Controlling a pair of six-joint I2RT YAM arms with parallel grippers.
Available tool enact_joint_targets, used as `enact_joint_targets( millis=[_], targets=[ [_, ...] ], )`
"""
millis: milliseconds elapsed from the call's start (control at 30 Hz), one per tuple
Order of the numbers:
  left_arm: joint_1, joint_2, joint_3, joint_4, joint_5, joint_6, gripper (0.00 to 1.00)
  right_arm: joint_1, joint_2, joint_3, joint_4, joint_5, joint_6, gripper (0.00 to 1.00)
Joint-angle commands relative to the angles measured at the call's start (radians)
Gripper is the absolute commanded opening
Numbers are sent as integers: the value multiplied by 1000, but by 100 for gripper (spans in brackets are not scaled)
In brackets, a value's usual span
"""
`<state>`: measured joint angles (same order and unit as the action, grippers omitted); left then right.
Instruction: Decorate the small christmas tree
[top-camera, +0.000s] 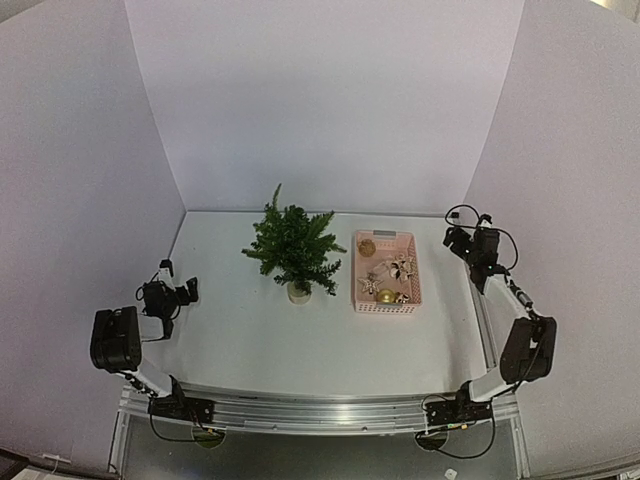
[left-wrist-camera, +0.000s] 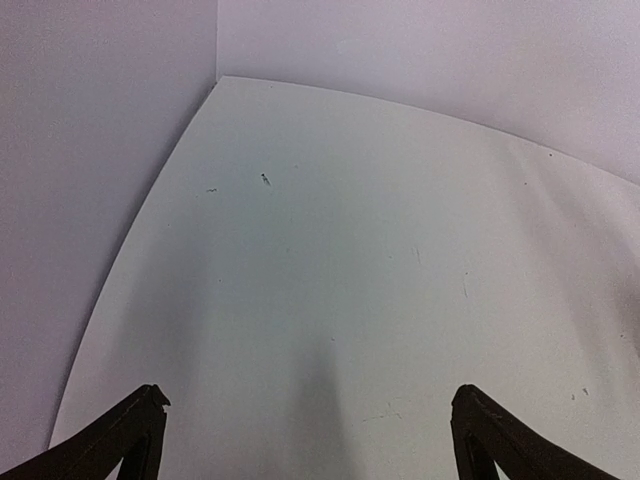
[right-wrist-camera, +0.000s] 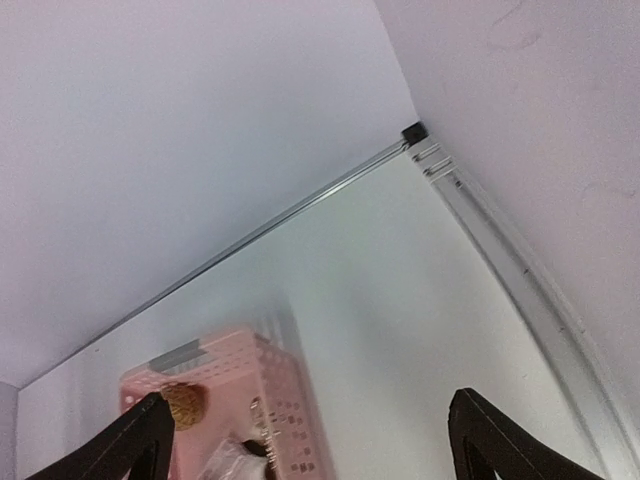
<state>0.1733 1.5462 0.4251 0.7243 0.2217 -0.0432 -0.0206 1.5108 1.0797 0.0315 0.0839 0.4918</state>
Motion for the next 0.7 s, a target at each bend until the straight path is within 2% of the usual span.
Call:
enact_joint_targets(
  millis=[0, 167, 333, 367, 433, 667],
  targets=[
    [-7, -154, 165, -206, -78, -68, 100, 191, 107, 260, -447, 120, 112, 91],
    [-11, -191, 313, -206, -125, -100, 100, 327, 325, 560, -789, 202, 275, 81],
    [-32, -123, 521, -425, -179, -89, 100, 412, 550, 795, -967, 186, 410, 70],
    [-37, -107, 553, -448, -197, -81, 100, 417, 591, 840, -992, 170, 418, 65],
    [-40, -97, 575, -455, -206, -57, 100, 426, 663, 912, -1021, 148, 421, 62],
    [-45, -105, 549, -449, -101, -9, 100, 445, 806, 1016, -1059, 182, 437, 63]
  ],
)
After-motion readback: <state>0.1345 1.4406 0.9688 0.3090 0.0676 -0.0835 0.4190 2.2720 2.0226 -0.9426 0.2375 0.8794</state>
